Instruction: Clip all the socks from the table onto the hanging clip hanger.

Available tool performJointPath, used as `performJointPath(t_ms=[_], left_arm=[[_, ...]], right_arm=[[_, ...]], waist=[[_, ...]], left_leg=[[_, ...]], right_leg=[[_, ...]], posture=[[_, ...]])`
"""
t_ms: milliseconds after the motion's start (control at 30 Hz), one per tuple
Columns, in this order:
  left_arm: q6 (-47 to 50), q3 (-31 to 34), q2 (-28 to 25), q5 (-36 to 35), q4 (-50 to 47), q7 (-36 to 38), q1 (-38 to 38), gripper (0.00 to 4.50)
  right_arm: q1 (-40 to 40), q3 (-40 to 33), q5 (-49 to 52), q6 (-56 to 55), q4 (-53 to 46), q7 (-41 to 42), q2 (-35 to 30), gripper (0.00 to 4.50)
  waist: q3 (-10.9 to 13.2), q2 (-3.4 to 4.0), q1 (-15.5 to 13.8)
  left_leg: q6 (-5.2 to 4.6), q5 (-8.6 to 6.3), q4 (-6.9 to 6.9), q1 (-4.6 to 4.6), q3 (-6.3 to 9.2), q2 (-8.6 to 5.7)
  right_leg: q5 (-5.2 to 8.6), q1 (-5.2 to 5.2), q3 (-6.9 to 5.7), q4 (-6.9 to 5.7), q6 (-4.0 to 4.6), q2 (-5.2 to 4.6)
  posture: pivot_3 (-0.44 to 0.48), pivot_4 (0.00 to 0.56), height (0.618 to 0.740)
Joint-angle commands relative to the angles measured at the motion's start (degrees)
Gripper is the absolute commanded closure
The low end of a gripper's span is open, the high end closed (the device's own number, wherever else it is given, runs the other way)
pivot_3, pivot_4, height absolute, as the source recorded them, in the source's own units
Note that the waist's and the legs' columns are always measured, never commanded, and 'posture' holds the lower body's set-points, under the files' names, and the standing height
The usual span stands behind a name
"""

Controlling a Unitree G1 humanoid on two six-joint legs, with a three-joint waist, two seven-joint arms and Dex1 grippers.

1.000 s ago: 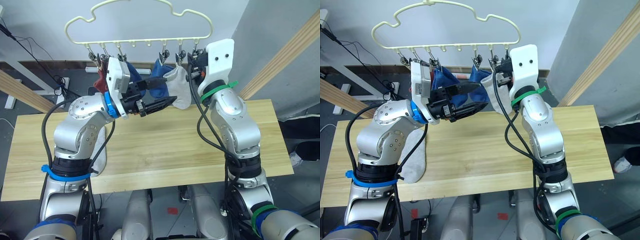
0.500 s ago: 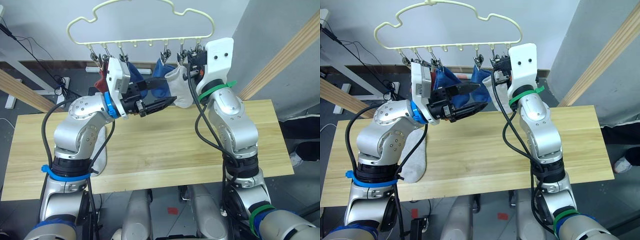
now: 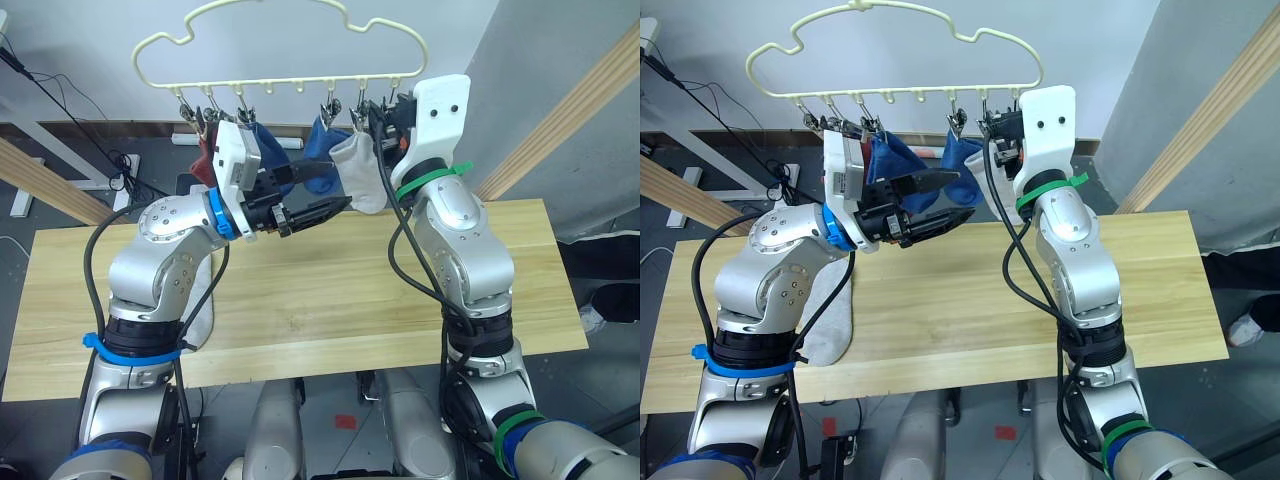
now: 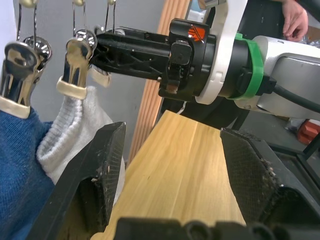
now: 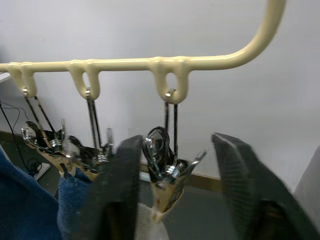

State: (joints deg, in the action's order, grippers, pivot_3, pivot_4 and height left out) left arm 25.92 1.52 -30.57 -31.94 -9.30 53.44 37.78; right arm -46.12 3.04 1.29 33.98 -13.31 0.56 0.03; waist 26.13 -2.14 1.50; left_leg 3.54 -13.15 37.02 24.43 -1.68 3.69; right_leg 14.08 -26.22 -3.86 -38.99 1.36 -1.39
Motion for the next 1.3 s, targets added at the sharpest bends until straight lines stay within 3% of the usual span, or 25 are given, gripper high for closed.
performJointPath(t_ms=[33, 733, 1100, 1200, 1267, 1300], left_arm=[[-1.1, -0.1, -0.4, 0.3, -2.1, 0.6, -0.4, 1.21], [-0.7, 0.4, -1.1, 0.4, -2.5, 0.7, -0.7, 1.21], [-1.1, 0.0, -0.9, 0.8, -2.3, 0.7, -0.7, 1.21], [-1.2, -0.1, -0.8, 0.9, -2.1, 0.7, -0.6, 1.21], [-1.2, -0.1, -0.9, 1.0, -2.1, 0.7, -0.5, 1.21], [-1.2, -0.1, -0.9, 1.1, -2.0, 0.7, -0.5, 1.21]], right_arm=[[-0.4, -0.3, -0.2, -0.4, -3.1, -0.6, 0.3, 1.95], [-1.5, -0.8, 3.8, -0.7, -3.4, 0.5, 3.6, 1.95], [-1.0, 1.0, -0.6, 3.8, -6.7, -3.4, 3.4, 1.95], [-1.0, 0.9, -0.8, 3.3, -6.6, -3.9, 4.1, 2.56], [-0.9, 1.0, -0.5, 3.6, -6.6, -3.9, 4.5, 3.25], [-1.0, 1.1, -0.4, 3.8, -6.5, -3.9, 4.7, 3.25]], waist=[[0.0, 0.00, 0.0], [0.0, 0.00, 0.0], [0.0, 0.00, 0.0], [0.0, 0.00, 0.1], [0.0, 0.00, 0.0], [0.0, 0.00, 0.0]], left_leg=[[0.00, 0.00, 0.00, 0.00, 0.00, 0.00], [0.00, 0.00, 0.01, 0.00, 0.01, 0.00], [0.00, 0.00, 0.01, 0.00, 0.01, 0.00], [0.00, 0.00, 0.01, 0.00, 0.01, 0.00], [0.00, 0.00, 0.02, 0.00, 0.02, 0.00], [0.00, 0.00, 0.02, 0.00, 0.02, 0.00]], right_leg=[[0.00, 0.00, 0.00, 0.00, 0.00, 0.00], [-0.01, 0.00, -0.01, -0.01, 0.01, 0.00], [-0.01, 0.00, -0.01, -0.01, 0.01, 0.00], [-0.01, 0.00, -0.02, -0.02, 0.01, 0.01], [-0.01, 0.00, -0.02, -0.03, 0.01, 0.01], [-0.01, 0.00, -0.01, -0.03, 0.01, 0.00]], posture=[[-0.049, 0.439, 0.740], [-0.038, 0.431, 0.740], [-0.049, 0.429, 0.740], [-0.046, 0.429, 0.740], [-0.046, 0.429, 0.740], [-0.045, 0.430, 0.740]])
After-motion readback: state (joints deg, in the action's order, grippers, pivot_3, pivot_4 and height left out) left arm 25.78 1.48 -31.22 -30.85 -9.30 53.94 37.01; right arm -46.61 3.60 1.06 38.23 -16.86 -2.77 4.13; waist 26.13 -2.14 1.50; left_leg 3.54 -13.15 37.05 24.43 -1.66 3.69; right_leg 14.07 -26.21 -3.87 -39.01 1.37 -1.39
